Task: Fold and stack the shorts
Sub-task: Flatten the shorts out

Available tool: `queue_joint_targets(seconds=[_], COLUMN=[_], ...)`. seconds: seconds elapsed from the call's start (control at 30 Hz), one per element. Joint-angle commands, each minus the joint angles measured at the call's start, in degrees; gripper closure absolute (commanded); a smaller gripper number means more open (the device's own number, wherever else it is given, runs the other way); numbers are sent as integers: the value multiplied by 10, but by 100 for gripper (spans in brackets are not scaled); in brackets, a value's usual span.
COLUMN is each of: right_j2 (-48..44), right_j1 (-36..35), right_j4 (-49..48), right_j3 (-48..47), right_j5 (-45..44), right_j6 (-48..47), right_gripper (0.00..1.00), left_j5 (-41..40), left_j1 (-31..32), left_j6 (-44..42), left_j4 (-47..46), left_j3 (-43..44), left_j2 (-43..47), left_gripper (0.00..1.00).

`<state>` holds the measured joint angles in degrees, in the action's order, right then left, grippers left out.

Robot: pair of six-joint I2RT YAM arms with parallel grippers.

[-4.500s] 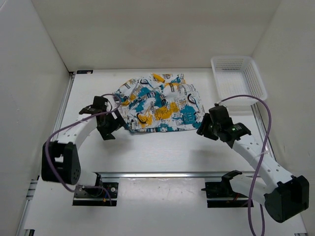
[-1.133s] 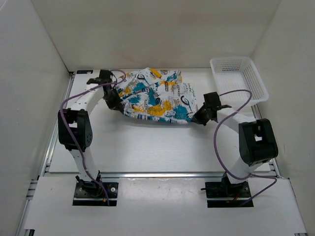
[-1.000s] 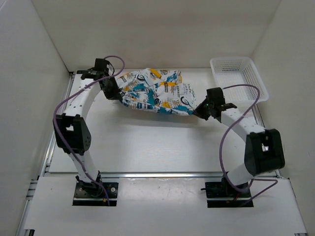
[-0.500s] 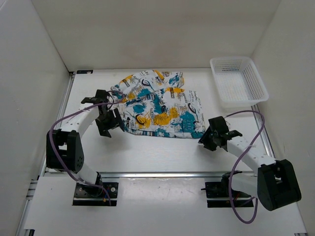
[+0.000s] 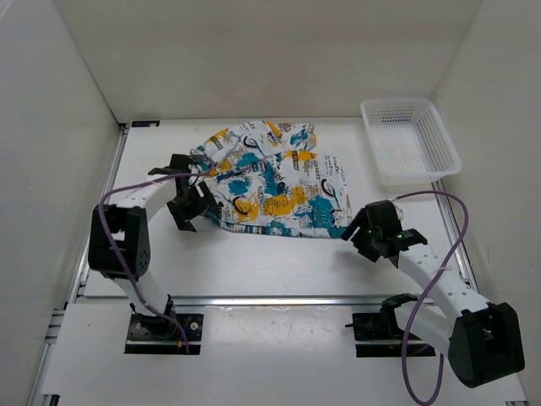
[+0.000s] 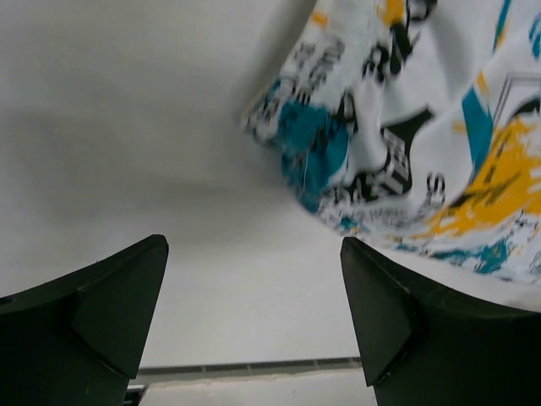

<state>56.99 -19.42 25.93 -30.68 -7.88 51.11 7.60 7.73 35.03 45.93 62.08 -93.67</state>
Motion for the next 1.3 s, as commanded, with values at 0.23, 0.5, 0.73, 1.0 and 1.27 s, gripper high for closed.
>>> queue_joint_targets(seconds=[0.23, 0.5, 0.73, 1.0, 1.27], right_j2=[4, 101, 216, 249, 216], right_j1=[46, 54, 42, 31, 20], right_j4=[-19, -134, -164, -106, -56], right_j3=[4, 11, -55, -107, -123], right_j5=[52, 88, 75, 52, 63], right_j6=[11, 46, 83, 107, 107], right_gripper=[22, 27, 28, 46, 54], left_j5=[23, 38, 27, 22, 27], left_j1=[12, 18, 12, 12, 12], left_j6=[19, 24, 18, 7, 7], left_j4=[-52, -52, -37, -15, -9], left_j3=[84, 89, 89, 107, 112], left_j2=[-124, -127, -77, -61, -66], left_gripper=[12, 90, 90, 90, 90])
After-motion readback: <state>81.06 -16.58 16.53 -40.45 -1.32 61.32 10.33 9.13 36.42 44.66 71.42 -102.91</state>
